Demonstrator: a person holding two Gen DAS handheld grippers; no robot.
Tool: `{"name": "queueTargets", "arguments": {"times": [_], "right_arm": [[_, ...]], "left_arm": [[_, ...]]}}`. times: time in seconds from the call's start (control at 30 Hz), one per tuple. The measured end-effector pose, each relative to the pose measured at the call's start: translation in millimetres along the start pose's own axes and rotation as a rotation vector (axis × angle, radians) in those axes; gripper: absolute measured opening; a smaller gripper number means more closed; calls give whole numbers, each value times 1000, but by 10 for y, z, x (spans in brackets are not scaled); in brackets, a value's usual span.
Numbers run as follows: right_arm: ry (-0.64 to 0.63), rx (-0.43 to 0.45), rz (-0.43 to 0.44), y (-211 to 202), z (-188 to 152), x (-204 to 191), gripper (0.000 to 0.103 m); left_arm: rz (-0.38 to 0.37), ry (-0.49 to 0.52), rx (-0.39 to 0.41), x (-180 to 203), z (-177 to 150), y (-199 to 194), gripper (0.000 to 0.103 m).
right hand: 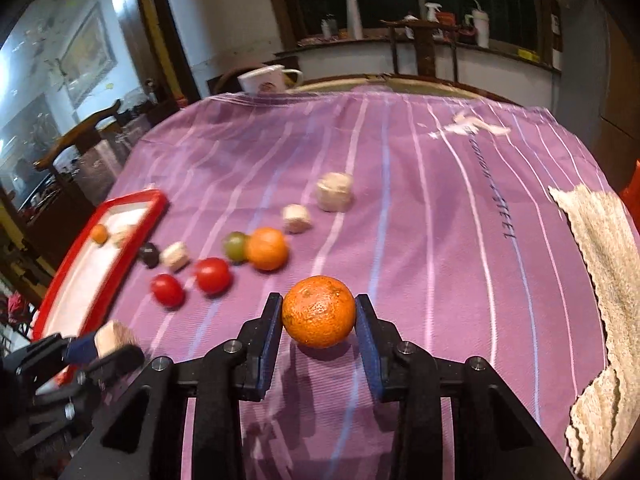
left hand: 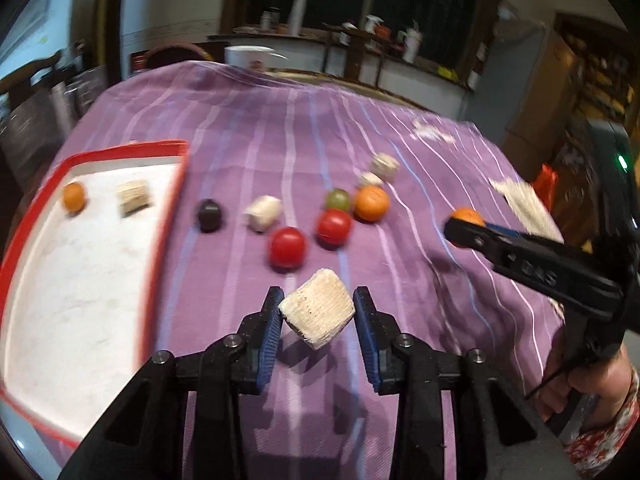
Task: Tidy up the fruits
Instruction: 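Carry both items into the tray and open both tools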
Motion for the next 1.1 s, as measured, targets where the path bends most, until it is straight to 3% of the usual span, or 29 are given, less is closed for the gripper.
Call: {"name": "queueTargets", "arguments": {"times": [0.13,0.27,0.53,0.8,0.93,1.1], "right_arm": [[-51,38,67,-176,99,-350,39],[-117,56,152,-255,245,-823,40],[-229,15,315,96,468,-1823,40],[-331,-67,329,791,554,-2555,40],[-351,-108,315,1065,534,-2685,40],[-353,-133,302,1256,494,-2728,40]], "left_arm": [[26,-89,48,-441,68,-256,35],[104,-143,77,-906,162,-414,35],[278,-124,64,-1654,569,-402,35],[306,-198,-38,-2184,849,-39,35],[349,-199,-59,-2305,876,94,35],[334,-215,-92,-2375,847,203,35]]}}
Point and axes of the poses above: each gripper's, at about its wrist camera, not at the fingertips, and y roughly the way its jaws point, x to its right, z to its top, the point moved 4 cm from there along y, roughly the way its jaws point, and after that the axes turned 7 degrees about -y, right-handed, at the moved point
